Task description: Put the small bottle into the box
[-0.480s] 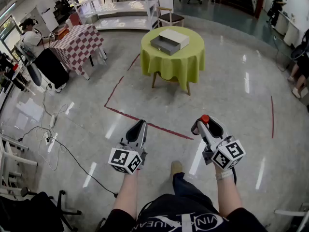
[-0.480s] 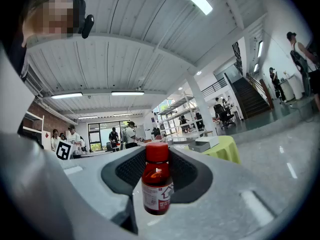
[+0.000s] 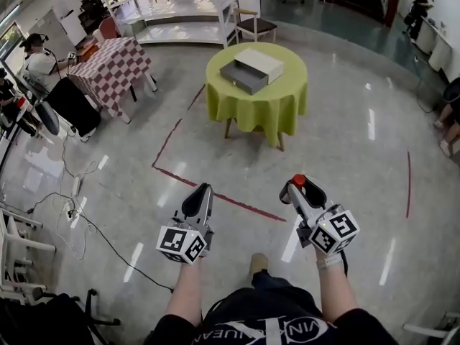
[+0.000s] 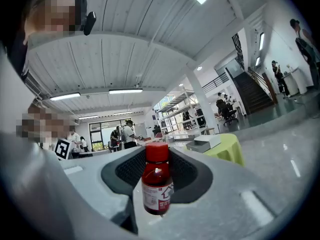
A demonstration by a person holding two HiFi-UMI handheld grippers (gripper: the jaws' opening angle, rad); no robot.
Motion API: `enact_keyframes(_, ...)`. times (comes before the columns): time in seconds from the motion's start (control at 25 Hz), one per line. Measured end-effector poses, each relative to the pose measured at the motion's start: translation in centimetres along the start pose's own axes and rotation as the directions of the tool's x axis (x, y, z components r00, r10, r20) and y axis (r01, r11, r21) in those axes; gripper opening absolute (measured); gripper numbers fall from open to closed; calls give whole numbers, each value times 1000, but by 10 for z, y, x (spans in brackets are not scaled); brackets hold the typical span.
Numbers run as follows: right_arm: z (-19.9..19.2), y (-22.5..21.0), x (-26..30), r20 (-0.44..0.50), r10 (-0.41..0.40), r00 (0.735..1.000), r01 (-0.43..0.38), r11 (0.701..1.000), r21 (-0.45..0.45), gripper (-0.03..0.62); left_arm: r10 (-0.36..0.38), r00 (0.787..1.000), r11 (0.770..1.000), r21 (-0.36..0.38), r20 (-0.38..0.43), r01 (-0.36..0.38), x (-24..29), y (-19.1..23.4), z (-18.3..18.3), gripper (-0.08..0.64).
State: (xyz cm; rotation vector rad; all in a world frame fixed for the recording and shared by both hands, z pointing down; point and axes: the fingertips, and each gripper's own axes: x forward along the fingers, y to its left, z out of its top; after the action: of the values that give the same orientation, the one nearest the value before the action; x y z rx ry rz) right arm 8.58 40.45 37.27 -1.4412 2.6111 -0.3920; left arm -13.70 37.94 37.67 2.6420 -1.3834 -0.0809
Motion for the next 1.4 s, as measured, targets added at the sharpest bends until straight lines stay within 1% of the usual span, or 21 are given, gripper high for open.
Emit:
enact_keyframes(0.16,10,-22,18,0,19,1000,-19,1000,-4,141,18,1000,1000,-13,7,-18,25,7,1,32)
enact_keyframes(0.28,17,-17,26,6,24,1000,-24,1000,3,141,24,1000,1000,-14,20,-24,23,13,10,32)
enact_keyframes(0.36,18,-14,30,3,17,1000,-17,1000,21,141,29,1000,999,-18,11,-28,19,18,13,32)
enact_keyframes(0.52,11,-50,48,-10,24,1000,-23,999,45,140,53,999,998,-34,0,-53,52,27,-4,32)
enact_keyframes(0.8,8,-76,86,-22,36,999,-35,997,64,141,64,998,997,-43,-20,-65,86,52,-15,32)
enact_keyframes(1.04,14,-102,130,-20,34,999,-32,998,59,141,48,999,996,-69,-24,-49,138,83,-20,32)
enact_keyframes(1.24,29,-126,178,-13,41,999,-40,997,59,140,2,1000,998,-55,-18,-3,193,102,-4,32)
enact_keyframes(1.4,37,-144,213,-8,38,999,-37,997,67,141,-15,1000,998,-57,-22,14,226,125,0,32)
